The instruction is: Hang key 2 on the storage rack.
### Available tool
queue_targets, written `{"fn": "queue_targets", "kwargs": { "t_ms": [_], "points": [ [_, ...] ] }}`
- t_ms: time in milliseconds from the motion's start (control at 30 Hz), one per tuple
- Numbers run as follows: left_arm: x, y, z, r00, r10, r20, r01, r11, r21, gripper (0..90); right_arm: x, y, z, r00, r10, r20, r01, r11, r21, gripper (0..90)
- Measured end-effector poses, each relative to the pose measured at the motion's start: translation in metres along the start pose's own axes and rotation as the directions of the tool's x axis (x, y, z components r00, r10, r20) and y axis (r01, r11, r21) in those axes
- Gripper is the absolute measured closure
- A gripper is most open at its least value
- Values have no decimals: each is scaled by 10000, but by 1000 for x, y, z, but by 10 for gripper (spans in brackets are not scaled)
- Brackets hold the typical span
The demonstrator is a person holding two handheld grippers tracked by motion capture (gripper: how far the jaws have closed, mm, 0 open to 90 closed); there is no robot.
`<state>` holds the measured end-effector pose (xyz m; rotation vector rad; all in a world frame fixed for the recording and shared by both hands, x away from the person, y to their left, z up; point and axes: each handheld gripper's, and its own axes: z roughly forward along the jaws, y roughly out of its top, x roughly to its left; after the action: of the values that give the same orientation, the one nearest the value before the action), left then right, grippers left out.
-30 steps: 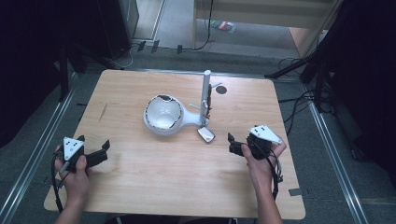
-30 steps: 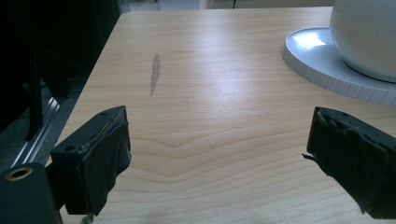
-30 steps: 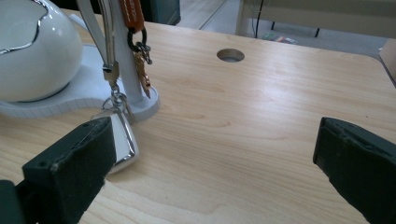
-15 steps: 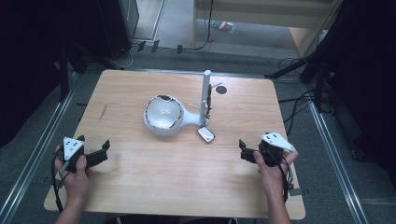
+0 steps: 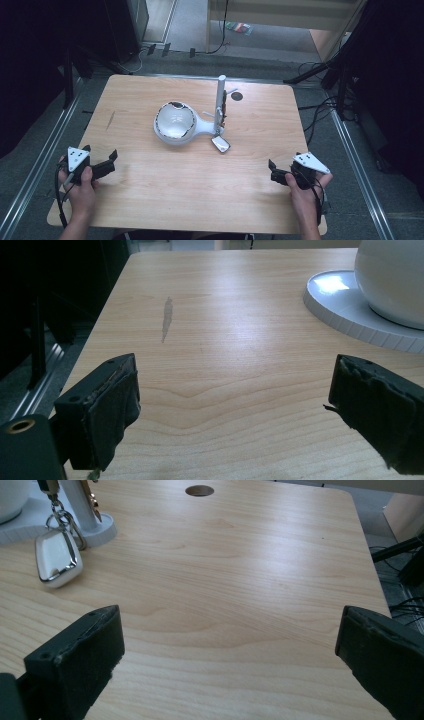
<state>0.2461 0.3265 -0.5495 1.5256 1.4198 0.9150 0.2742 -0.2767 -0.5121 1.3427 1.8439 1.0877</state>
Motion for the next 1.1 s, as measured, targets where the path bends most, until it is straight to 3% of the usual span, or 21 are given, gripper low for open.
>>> {"fn": "queue_targets", "kwargs": {
  "t_ms": [467, 600, 767, 1100],
  "points": [
    [0, 0, 0, 10000, -64, -14, 63, 10000, -17, 63, -27, -29, -17, 9984, 179, 543, -204, 9987, 457, 0],
    [0, 0, 0, 10000, -66, -25, 66, 10000, -15, 63, -32, -36, -22, 9984, 233, 512, -259, 9983, 516, 0],
    [0, 0, 0, 10000, -50, -28, 50, 10000, -21, 63, -36, -45, -27, 9981, 450, 428, -478, 9966, 674, 0],
    [0, 0, 0, 10000, -35, -44, 35, 10000, -30, 63, -51, -61, -43, 9916, 1242, 370, -1253, 9916, 312, 0]
  ]
}}
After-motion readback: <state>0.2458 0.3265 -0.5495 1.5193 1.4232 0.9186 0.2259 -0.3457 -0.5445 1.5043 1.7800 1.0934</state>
